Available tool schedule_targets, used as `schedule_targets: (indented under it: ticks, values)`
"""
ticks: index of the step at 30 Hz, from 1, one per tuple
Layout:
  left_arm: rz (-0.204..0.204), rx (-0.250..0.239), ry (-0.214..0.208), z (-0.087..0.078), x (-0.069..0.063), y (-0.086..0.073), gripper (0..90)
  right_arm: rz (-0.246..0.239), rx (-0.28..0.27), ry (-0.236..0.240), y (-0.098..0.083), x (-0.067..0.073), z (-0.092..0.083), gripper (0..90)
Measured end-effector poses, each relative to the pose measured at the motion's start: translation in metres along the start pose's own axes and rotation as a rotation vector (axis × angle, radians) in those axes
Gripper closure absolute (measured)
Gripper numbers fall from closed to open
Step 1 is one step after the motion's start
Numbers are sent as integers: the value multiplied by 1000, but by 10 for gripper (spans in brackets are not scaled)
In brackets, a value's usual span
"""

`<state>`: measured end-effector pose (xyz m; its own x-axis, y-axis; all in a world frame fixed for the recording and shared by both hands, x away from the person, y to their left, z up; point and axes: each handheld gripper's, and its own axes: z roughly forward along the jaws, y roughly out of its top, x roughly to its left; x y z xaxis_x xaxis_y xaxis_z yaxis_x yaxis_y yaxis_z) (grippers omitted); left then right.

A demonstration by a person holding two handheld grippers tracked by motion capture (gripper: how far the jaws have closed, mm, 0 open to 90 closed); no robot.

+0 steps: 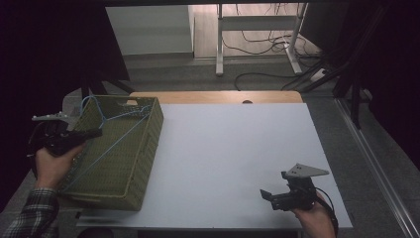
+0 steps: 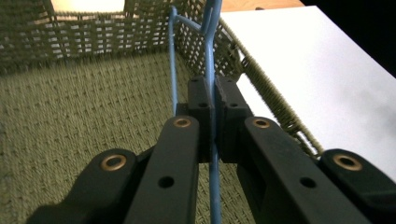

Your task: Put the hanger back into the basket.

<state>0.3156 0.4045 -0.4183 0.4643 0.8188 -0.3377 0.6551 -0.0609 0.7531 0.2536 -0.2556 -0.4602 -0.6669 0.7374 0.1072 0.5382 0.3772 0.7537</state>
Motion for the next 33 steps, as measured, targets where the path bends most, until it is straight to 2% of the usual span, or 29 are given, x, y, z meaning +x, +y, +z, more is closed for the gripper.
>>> schedule_targets:
  ticks: [5,11,14,17,20,23,24,28,33]
  values:
    - [-32,10,8,9,12,-11,873,-5,9,1,0,1,1,2]
    - [-54,40,42,17,24,-25,872,-9,18,1,-1,1,2,2]
    - [-61,54,59,17,27,-26,869,-10,20,2,-1,1,3,2]
    - [-52,89,146,17,26,-25,852,-12,27,2,-1,1,4,2]
    - [-74,74,173,13,26,-25,651,-13,27,1,-1,1,4,2]
    - [-42,77,220,9,16,-23,486,-12,23,-1,-1,1,3,2]
    - [-27,70,221,8,12,-22,449,-12,23,-1,-1,1,3,2]
    - [23,39,177,3,-5,-18,317,-12,19,-7,0,1,2,2]
    - [91,16,98,4,-38,-15,169,-26,9,-13,1,1,-2,2]
